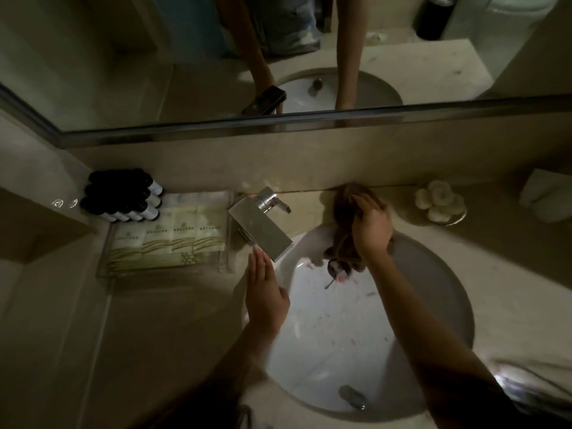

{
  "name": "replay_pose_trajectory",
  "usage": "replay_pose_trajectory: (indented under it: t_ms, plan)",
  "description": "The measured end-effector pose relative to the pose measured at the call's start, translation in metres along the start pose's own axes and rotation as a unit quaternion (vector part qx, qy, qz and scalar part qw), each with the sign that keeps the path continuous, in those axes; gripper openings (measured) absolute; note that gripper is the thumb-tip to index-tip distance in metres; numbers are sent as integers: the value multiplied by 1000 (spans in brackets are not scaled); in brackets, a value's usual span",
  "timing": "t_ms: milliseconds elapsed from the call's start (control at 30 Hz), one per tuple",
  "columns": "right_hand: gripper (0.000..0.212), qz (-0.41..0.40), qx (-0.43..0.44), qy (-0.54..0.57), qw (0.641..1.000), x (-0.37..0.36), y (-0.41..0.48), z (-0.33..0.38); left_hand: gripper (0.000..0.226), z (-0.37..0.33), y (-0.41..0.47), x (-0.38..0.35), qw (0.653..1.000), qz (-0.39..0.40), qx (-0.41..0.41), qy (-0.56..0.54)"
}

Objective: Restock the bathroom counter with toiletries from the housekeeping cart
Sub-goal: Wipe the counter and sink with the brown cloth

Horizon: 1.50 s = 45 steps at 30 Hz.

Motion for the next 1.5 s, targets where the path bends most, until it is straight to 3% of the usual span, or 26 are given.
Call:
replay_pose_trajectory:
  t_ms: [133,300,467,567,800,933,1067,1200,1267,1333,1433,1500]
  plan:
    - [41,-14,-48,-10,999,12,-8,-22,74,-1,1,3,1000,27,-6,0]
    - [37,3,-44,16,999,16,-52,-40,76,-1,1,13,997,70,9,-34]
    - [40,5,-62,151,987,60,-85,-70,71,-41,-32,13,979,109,-2,-171]
    - [38,28,-96,295,950,101,-107,-73,74,-92,-62,2,944,172,-49,-276]
    - [31,-62,-124,399,906,211,-129,-116,68,-187,-86,-3,926,223,-114,-282]
    - [34,-130,-163,349,914,262,-122,-165,64,-230,-85,-2,930,208,-114,-281]
    - [44,-179,-163,160,957,274,-107,-202,61,-267,-76,-5,924,215,-67,-308]
    - [46,-78,-81,36,993,237,-89,-214,56,-290,-55,-13,906,217,4,-363]
    - [42,12,-51,3,999,211,-79,-218,52,-291,-39,-23,881,208,70,-420]
    - [33,61,-76,-29,995,196,-67,-214,48,-283,-18,-40,850,182,139,-475]
    - [28,7,-99,-34,995,192,-32,-199,43,-285,7,-37,795,154,197,-553]
    - [27,6,-98,72,993,186,-5,-192,42,-293,21,-28,755,148,223,-599]
Point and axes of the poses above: each hand's wrist, its own y-axis towards the middle knuckle, its own x-axis out of the back of the hand, z = x × y, the point moved 4 cm from there along y, towards the middle knuckle, and after that the axes turned 3 degrees about -x, right-handed, at the moved point
